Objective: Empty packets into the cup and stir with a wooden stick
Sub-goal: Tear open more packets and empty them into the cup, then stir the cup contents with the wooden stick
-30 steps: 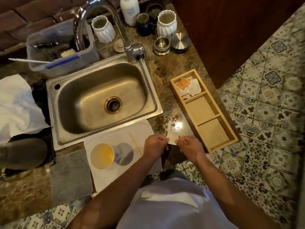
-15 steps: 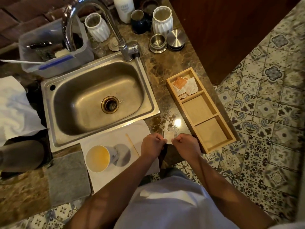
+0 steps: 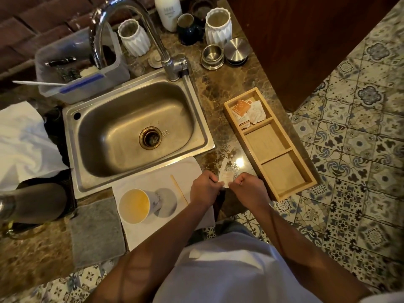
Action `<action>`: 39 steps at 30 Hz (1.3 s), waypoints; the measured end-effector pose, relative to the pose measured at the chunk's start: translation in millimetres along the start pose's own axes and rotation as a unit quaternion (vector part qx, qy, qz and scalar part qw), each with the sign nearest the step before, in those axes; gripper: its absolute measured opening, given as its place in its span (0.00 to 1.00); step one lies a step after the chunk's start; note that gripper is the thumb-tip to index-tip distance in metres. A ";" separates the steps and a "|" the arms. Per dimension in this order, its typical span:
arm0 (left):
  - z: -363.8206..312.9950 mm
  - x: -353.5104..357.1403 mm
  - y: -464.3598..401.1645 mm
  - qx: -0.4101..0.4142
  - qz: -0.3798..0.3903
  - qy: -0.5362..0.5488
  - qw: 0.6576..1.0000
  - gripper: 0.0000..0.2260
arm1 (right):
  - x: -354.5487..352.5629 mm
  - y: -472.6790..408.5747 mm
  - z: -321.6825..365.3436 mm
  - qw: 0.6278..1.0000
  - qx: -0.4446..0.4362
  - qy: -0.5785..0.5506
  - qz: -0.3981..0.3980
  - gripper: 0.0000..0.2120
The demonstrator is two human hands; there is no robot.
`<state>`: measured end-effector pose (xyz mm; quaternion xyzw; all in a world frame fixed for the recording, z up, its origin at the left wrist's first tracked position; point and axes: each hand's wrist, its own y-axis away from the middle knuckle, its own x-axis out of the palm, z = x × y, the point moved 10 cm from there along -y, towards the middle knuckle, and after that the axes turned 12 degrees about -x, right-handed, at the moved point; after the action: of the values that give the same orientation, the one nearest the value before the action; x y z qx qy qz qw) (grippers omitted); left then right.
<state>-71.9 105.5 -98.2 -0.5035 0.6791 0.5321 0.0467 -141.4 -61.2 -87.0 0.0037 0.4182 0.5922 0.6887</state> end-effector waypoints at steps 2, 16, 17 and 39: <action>0.6 1.3 0.1 0.002 0.007 0.017 1.000 0.12 | -3.5 2.6 1.4 1.000 0.009 -0.005 -0.007 0.11; 26.3 -46.6 31.8 0.036 0.019 0.213 0.976 0.09 | -13.1 10.6 44.1 0.996 -0.087 0.013 0.003 0.09; 29.9 -50.8 36.4 0.037 0.020 0.235 0.971 0.10 | -12.0 11.7 49.2 0.996 -0.092 0.016 0.007 0.08; 139.2 -133.8 112.6 -0.034 -0.059 0.365 0.928 0.24 | 79.2 21.6 145.6 0.957 -0.216 0.151 0.118 0.07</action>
<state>-154.9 289.2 -1.7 -0.7036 0.5995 0.3305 -0.1907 -78.5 81.5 -26.8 -0.1850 0.3760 0.7394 0.5269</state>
